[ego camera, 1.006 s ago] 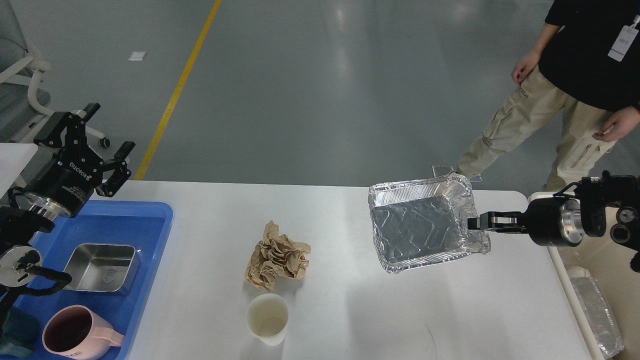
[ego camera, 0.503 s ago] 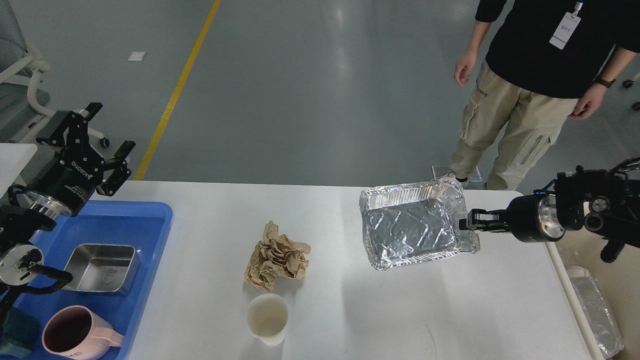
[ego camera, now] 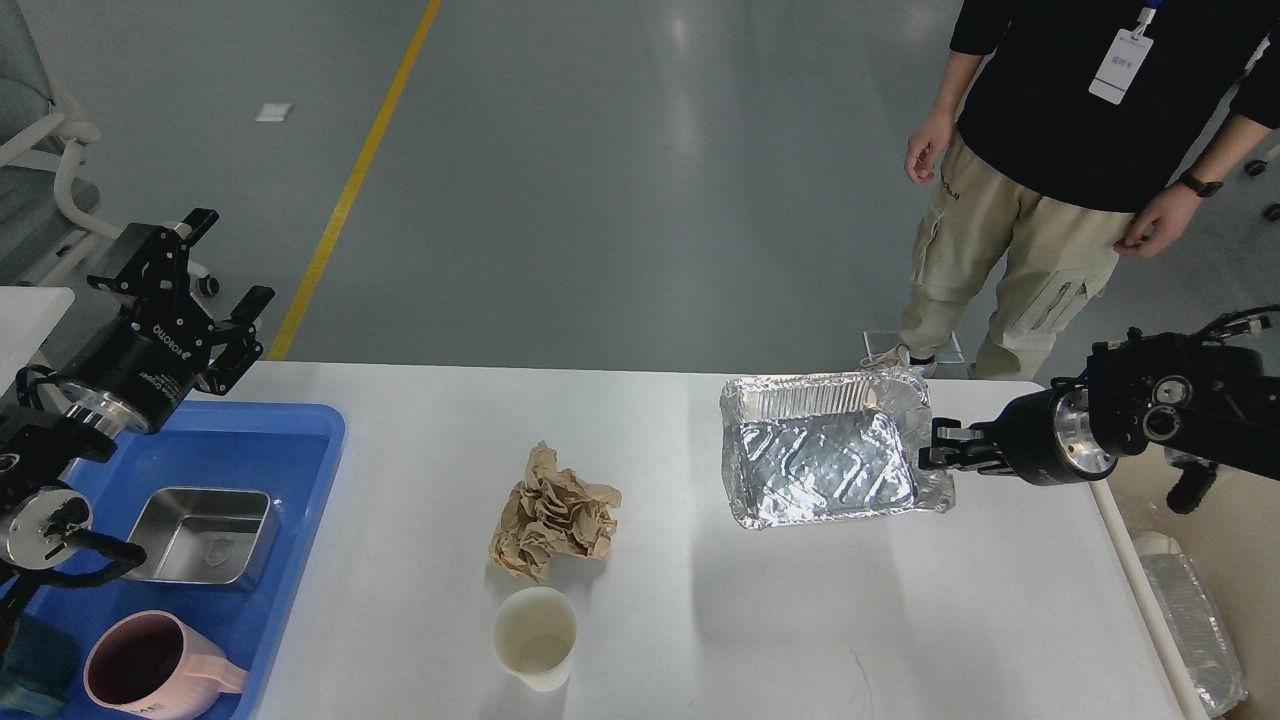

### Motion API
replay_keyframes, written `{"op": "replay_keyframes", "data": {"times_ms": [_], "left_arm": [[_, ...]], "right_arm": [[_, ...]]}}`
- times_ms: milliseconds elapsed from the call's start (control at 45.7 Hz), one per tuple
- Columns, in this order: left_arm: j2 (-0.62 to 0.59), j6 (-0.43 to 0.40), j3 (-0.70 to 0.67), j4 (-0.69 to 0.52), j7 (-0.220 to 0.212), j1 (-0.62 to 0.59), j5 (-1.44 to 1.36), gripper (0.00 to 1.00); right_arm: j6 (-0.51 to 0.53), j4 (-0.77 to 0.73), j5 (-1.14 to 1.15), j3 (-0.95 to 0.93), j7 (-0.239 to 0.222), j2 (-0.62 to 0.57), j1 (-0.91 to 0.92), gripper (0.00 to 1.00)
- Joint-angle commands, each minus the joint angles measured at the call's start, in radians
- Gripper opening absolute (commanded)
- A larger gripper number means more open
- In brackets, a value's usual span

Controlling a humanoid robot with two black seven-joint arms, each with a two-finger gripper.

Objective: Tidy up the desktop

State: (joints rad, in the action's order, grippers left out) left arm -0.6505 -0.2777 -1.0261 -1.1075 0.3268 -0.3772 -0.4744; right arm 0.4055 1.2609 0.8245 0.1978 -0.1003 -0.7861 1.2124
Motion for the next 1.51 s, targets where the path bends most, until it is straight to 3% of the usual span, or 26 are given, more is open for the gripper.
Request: {"op": "replay_keyframes", "data": {"times_ms": [0,262,525,678,831,1028,1093,1181,1268,1334,1487], "left_arm": [[-0.001,0.003,0.0,0.0,0.0,0.0,-0.012,0.97],[0.0,0.017,0.0,0.0,0.0,-0.002,-0.049,0.97],[-0.034,0.034,0.009,-0.011,-0.005,0.009,-0.138,0.97],[-0.158,0.008,0.06,-0.028,-0.015,-0.002,-0.148,0.97],[-0.3,-0.101,0.064,-0.046,-0.018,-0.003,-0.148,0.97],[-0.526,-0.113,0.147,-0.129,-0.026,-0.006,-0.262,0.97],[-0.578,-0.112,0.164,-0.147,-0.054,-0.005,-0.311,0.97],[-0.623,-0.087,0.169,-0.169,-0.129,0.0,-0.358,0.97],[-0.67,0.015,0.185,-0.179,-0.247,0.007,-0.382,0.97],[-0.687,0.101,0.222,-0.181,-0.302,0.008,-0.383,0.97],[-0.713,0.218,0.288,-0.212,-0.338,0.004,-0.385,0.97]], "right_arm": [[0.015,-0.002,-0.025,0.003,-0.029,0.005,0.013,0.0],[0.05,-0.003,-0.053,0.002,-0.084,0.007,0.027,0.0],[0.053,-0.003,-0.065,0.002,-0.087,0.005,0.032,0.0],[0.053,-0.003,-0.064,0.0,-0.087,0.004,0.032,0.0],[0.053,-0.003,-0.065,-0.008,-0.087,0.004,0.032,0.0],[0.053,-0.003,-0.064,-0.012,-0.087,0.002,0.03,0.0],[0.053,-0.003,-0.064,-0.015,-0.087,0.002,0.03,0.0],[0.053,-0.003,-0.064,-0.017,-0.087,0.002,0.03,0.0],[0.053,-0.003,-0.064,-0.02,-0.085,0.002,0.032,0.0],[0.053,-0.003,-0.064,-0.021,-0.085,0.004,0.032,0.0],[0.052,-0.003,-0.064,-0.023,-0.087,0.007,0.039,0.0]]}}
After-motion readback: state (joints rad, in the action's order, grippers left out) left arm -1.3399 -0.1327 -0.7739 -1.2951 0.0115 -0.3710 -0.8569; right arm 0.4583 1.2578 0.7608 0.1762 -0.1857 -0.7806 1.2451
